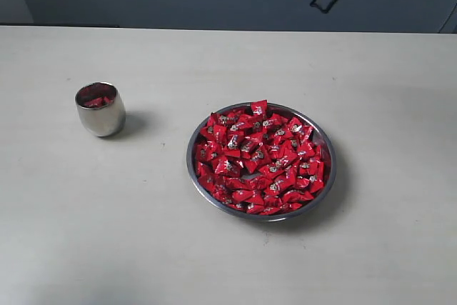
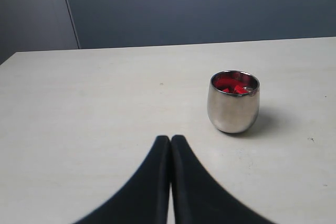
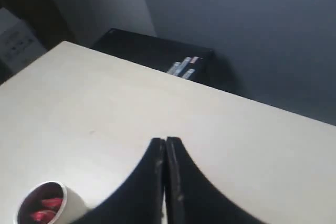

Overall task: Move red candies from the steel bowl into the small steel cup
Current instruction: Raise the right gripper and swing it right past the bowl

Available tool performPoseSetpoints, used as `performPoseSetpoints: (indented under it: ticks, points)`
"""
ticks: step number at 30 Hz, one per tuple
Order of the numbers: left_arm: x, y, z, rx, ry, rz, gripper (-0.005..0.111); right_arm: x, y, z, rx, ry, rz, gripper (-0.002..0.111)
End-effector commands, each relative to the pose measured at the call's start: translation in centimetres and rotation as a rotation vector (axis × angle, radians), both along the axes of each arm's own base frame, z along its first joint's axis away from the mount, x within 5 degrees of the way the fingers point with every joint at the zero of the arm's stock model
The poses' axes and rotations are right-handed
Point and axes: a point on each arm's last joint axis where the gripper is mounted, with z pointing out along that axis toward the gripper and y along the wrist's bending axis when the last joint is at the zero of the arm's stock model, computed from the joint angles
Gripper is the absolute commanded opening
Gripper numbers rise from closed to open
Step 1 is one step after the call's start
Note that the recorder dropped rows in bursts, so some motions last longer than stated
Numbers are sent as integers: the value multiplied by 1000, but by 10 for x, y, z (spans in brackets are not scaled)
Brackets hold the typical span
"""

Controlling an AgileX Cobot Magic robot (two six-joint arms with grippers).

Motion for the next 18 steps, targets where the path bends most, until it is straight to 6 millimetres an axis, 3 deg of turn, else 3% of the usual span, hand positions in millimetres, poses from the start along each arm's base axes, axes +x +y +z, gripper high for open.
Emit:
performPoseSetpoints:
  ticks: [1,9,18]
  points:
    - [0,0,-1,0,0,1,0,-23,-33,13,-111,-115,-115,-1]
    - [0,0,-1,0,0,1,0,-74,-74,30,-176,-196,-124,-1]
    - [0,0,-1,0,0,1,0,-117,-132,20,-184,-163,-220,-1]
